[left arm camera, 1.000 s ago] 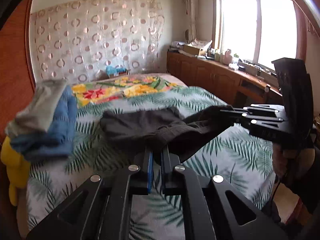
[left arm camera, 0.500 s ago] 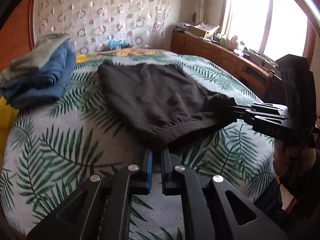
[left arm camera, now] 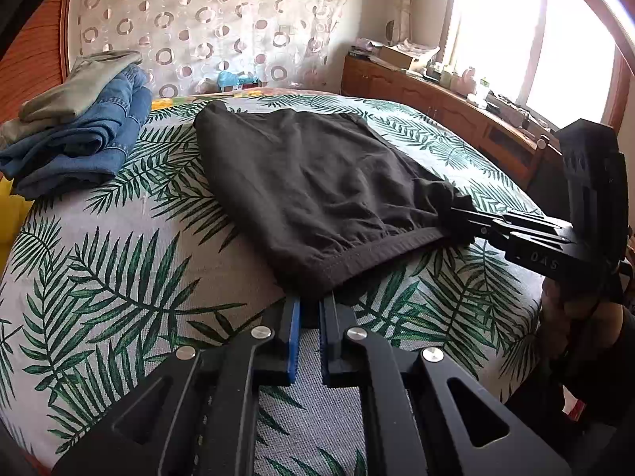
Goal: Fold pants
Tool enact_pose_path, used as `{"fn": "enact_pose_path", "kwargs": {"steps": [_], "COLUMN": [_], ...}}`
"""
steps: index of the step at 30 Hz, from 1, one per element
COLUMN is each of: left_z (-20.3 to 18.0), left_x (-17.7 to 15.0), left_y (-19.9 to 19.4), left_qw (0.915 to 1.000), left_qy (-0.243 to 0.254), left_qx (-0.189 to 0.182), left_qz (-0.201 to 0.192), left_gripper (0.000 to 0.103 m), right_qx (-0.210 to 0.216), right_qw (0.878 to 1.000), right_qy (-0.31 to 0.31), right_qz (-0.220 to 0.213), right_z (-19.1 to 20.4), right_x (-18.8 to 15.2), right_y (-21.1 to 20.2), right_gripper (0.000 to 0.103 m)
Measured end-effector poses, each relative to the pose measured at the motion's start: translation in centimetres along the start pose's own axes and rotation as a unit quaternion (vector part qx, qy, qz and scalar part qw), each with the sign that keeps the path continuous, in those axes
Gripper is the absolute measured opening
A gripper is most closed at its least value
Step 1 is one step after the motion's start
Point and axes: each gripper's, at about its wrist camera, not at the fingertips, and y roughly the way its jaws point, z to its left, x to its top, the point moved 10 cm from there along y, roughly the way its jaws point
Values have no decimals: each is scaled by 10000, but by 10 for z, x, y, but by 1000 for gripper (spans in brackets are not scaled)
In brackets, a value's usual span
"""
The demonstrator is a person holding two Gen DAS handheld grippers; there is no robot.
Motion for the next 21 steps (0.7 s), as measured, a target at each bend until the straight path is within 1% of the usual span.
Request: {"fn": "enact_pose_path", "kwargs": {"steps": [9, 10, 11, 13, 16, 21], "left_z": [1, 1, 1, -1, -5, -12], "left_x": [0, 1, 2, 5, 10, 18], "left_y": [0, 0, -2, -7, -15, -29], "left_qw": [10000, 10000, 10000, 9999, 9997, 9991], "left_qy": [-17, -10, -4, 33, 64, 126], "left_qx": [-34, -33, -37, -46, -94, -172], "left_qz": [-31, -39, -58, -136, -234, -371], "left_gripper": [7, 7, 7, 7, 7, 7], "right_qx": [-29, -38, -47, -15, -19, 88], "right_qw": [10000, 10000, 9999, 9998, 9995, 9997], "right_qy": [-40, -66, -92, -186, -309, -241], "right_qz": [-7, -2, 7, 29, 57, -24], "right_z": [-1, -1, 0, 3, 7, 5], "right_x": [3, -5, -3, -15, -18, -16], "right_y": [-7, -3, -4, 2, 3, -16], "right_gripper": [8, 8, 8, 9, 9, 8]}}
